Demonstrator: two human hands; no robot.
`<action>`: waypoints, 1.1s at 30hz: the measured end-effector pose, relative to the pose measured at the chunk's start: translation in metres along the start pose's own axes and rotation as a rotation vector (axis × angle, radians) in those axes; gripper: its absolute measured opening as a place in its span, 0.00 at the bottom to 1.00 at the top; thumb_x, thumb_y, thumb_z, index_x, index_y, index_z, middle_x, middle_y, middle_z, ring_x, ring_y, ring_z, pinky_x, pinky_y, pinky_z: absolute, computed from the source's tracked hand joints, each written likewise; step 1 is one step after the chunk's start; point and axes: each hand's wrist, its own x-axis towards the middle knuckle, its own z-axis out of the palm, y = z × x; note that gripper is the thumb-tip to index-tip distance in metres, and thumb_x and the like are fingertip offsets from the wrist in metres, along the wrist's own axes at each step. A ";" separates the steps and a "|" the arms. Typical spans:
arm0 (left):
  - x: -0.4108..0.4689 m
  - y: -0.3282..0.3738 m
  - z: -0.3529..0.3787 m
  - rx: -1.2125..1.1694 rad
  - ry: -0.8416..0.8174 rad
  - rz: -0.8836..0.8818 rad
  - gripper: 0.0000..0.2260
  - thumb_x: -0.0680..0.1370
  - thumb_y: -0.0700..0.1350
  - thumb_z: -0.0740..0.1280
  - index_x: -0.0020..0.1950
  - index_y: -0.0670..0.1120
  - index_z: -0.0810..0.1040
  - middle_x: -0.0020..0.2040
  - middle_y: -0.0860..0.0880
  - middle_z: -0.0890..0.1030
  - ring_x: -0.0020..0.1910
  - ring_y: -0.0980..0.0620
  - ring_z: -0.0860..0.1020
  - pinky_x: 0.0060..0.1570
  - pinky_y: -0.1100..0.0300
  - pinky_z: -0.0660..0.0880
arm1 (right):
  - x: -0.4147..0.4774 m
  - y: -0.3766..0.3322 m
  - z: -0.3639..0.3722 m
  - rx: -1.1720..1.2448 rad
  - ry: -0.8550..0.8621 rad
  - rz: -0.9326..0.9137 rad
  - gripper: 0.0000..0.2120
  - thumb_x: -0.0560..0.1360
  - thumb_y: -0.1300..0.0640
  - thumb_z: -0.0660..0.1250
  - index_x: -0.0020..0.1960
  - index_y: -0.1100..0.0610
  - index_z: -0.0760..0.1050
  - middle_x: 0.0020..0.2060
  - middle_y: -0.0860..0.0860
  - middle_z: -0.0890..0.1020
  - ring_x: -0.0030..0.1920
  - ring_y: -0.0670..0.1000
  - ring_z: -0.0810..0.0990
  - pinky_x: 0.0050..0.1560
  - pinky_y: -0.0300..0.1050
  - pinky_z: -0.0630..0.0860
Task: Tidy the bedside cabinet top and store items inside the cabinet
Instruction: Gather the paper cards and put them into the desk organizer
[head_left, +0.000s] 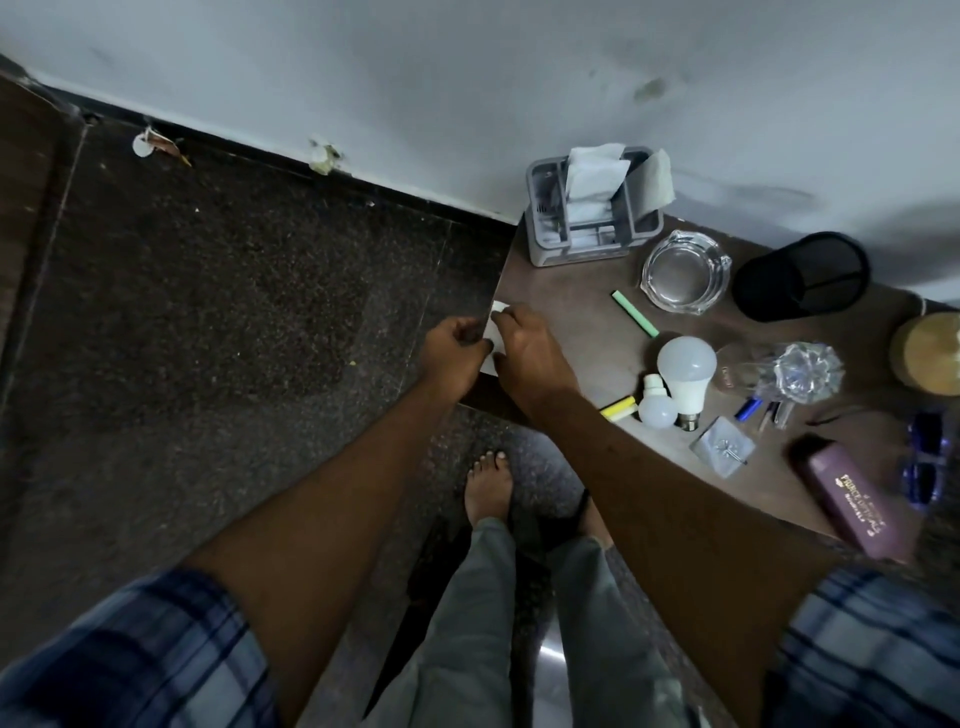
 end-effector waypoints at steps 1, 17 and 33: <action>0.001 0.000 -0.002 0.008 -0.011 -0.008 0.14 0.75 0.40 0.72 0.61 0.43 0.81 0.56 0.45 0.84 0.54 0.47 0.83 0.58 0.48 0.80 | 0.001 -0.001 0.000 -0.020 -0.011 -0.026 0.27 0.76 0.65 0.68 0.74 0.63 0.68 0.70 0.61 0.70 0.70 0.60 0.69 0.69 0.52 0.70; -0.006 0.044 -0.019 -0.044 -0.145 0.287 0.03 0.78 0.39 0.69 0.51 0.45 0.80 0.47 0.46 0.84 0.45 0.54 0.82 0.45 0.60 0.78 | 0.007 0.025 -0.066 0.419 0.106 -0.012 0.34 0.68 0.51 0.76 0.71 0.46 0.67 0.66 0.49 0.76 0.65 0.50 0.76 0.64 0.55 0.77; -0.005 0.140 -0.017 -0.221 -0.014 0.419 0.10 0.76 0.35 0.69 0.57 0.41 0.79 0.51 0.43 0.83 0.46 0.54 0.81 0.48 0.60 0.79 | 0.035 0.011 -0.177 0.472 0.283 0.069 0.09 0.73 0.55 0.75 0.36 0.54 0.78 0.36 0.51 0.84 0.42 0.53 0.83 0.49 0.51 0.80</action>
